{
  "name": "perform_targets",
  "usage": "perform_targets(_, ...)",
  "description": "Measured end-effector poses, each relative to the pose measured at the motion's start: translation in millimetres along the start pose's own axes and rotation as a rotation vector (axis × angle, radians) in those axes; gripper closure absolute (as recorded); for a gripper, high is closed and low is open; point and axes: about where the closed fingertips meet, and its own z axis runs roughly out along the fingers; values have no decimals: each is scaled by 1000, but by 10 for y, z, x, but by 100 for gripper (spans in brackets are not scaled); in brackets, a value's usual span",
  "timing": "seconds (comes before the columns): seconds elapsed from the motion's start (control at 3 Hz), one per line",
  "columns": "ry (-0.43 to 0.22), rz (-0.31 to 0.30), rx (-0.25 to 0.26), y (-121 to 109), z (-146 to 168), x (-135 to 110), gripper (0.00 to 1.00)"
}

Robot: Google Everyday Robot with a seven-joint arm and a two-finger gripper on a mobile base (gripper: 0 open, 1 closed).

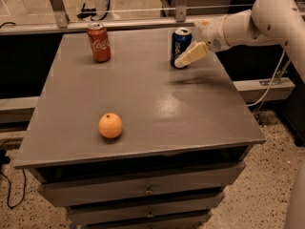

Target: Move pepsi can near orange

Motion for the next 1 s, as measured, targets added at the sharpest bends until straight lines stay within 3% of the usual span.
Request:
perform_targets(0.67,-65,118,-43,-90,217,31,41)
perform_targets(1.0,-114,140,-109,-8,144,-26,64)
